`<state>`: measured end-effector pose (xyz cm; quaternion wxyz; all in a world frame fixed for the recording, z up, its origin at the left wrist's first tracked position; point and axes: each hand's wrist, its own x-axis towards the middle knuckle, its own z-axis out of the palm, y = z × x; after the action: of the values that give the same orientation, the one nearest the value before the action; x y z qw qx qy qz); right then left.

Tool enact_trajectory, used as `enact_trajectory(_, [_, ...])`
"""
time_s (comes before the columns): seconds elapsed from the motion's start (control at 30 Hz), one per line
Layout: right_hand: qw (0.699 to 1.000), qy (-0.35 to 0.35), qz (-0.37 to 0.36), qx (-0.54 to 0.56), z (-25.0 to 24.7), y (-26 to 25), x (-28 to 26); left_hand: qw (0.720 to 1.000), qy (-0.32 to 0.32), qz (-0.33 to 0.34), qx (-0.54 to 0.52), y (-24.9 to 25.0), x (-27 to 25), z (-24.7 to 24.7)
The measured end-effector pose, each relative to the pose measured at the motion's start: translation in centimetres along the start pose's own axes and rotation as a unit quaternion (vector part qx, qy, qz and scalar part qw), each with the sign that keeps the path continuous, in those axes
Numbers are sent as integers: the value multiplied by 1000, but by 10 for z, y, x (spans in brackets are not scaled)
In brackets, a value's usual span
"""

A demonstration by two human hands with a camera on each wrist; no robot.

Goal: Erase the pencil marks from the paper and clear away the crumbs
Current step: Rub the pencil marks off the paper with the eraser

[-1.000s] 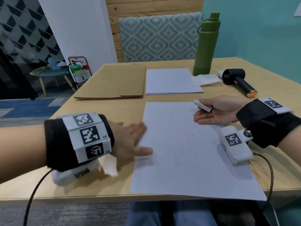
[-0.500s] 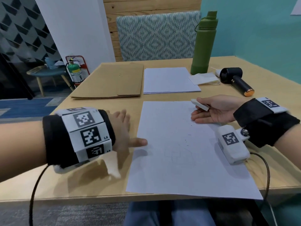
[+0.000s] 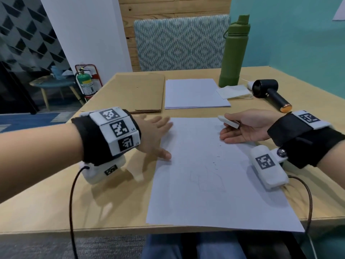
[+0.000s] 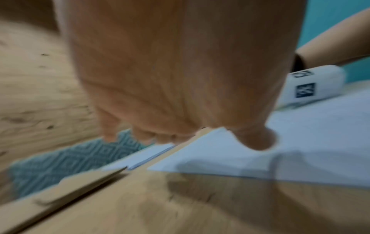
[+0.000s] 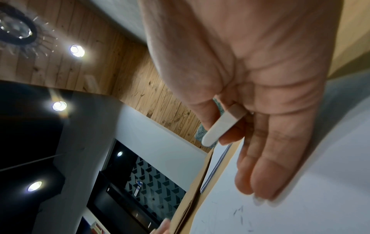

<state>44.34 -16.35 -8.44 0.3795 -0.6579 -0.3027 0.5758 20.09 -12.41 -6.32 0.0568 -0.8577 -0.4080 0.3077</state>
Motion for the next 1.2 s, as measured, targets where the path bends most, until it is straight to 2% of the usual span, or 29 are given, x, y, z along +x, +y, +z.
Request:
enact_trajectory(0.07, [1000, 4, 3, -27, 2, -3, -2, 996, -9, 74, -46, 1, 7, -2])
enact_trajectory(0.13, [998, 4, 3, -70, 5, -7, -3, 991, -22, 107, -81, 4, 13, -1])
enact_trajectory(0.23, [979, -2, -21, -201, 12, -14, -6, 986, -35, 115, -115, 9, 20, 0])
enact_trajectory(0.33, [937, -46, -62, -340, 24, -20, -13, 987, -30, 108, -117, 9, 23, 0])
enact_trajectory(0.43, [908, -95, -64, -403, 45, -20, -20, 988, -31, 102, -114, 8, 24, 1])
enact_trajectory(0.5, [897, -100, -73, -424, 57, -17, -19, 989, -32, 99, -107, 9, 23, 1])
enact_trajectory(0.7, [877, -54, -139, -456, 71, -15, -10, 990, -38, 92, -104, 9, 24, 2])
enact_trajectory(0.83, [850, -97, -125, -503, 71, -10, -19, 990, -42, 86, -101, 9, 24, 2])
enact_trajectory(1.03, [858, -47, -147, -490, 76, -14, -15, 990, -46, 83, -105, 10, 24, 2])
enact_trajectory(1.2, [841, -71, -127, -521, 79, -11, -26, 991, -48, 80, -94, 11, 23, 1])
